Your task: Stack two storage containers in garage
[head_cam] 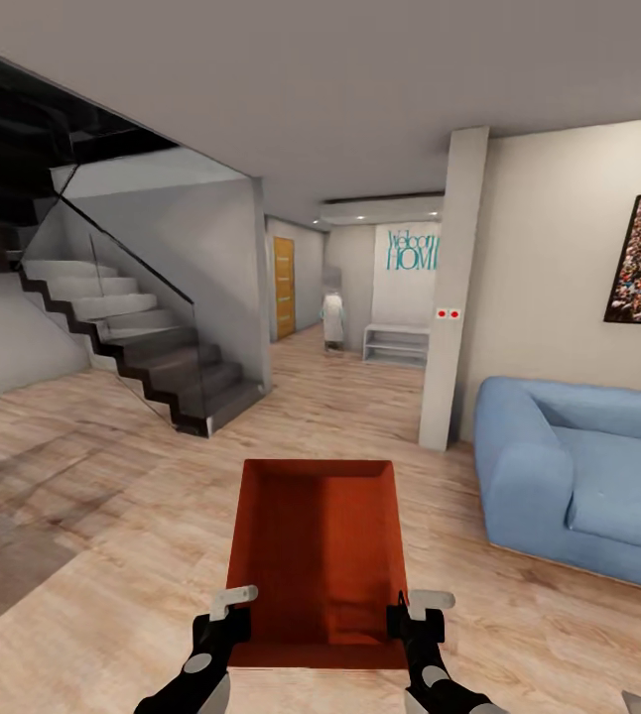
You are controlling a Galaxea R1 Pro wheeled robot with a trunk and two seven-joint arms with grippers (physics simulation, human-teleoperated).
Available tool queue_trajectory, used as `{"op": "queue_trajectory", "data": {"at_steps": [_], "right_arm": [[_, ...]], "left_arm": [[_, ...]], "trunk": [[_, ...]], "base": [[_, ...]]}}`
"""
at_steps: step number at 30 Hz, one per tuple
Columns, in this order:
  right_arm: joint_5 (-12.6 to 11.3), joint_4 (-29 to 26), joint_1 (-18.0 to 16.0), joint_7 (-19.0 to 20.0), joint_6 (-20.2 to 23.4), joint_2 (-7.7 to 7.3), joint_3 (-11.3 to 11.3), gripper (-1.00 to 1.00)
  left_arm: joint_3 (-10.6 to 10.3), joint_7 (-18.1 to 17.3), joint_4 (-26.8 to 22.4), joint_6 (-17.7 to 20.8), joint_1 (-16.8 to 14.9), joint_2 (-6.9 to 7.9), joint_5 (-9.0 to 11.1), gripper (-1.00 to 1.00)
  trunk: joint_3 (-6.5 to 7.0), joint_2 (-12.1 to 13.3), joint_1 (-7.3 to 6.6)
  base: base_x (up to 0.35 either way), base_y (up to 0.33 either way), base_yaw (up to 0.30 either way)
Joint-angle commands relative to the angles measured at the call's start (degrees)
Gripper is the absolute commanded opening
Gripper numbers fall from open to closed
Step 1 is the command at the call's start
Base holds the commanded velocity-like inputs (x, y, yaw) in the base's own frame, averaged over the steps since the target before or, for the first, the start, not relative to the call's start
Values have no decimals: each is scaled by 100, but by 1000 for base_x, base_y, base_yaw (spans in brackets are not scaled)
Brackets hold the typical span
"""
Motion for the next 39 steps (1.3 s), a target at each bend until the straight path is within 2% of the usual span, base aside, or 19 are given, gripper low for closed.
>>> {"op": "queue_trajectory", "data": {"at_steps": [1, 20, 39], "right_arm": [[-10, -14, -8, -212, -58, -23, 196, -100], [-19, -14, -8, -220, -54, -19, 196, -100], [-5, -13, -8, -220, -60, -17, 205, -100]], "left_arm": [[-61, -430, 15, 471, -6, 4, 85, -100], [-60, -430, 17, 471, -6, 4, 85, -100], [-60, -430, 23, 479, -6, 4, 86, -100]], "trunk": [[-7, -5, 4], [-7, -5, 4], [-7, -5, 4]], "base": [[322, 74, -6], [322, 74, -1], [322, 6, 0]]}}
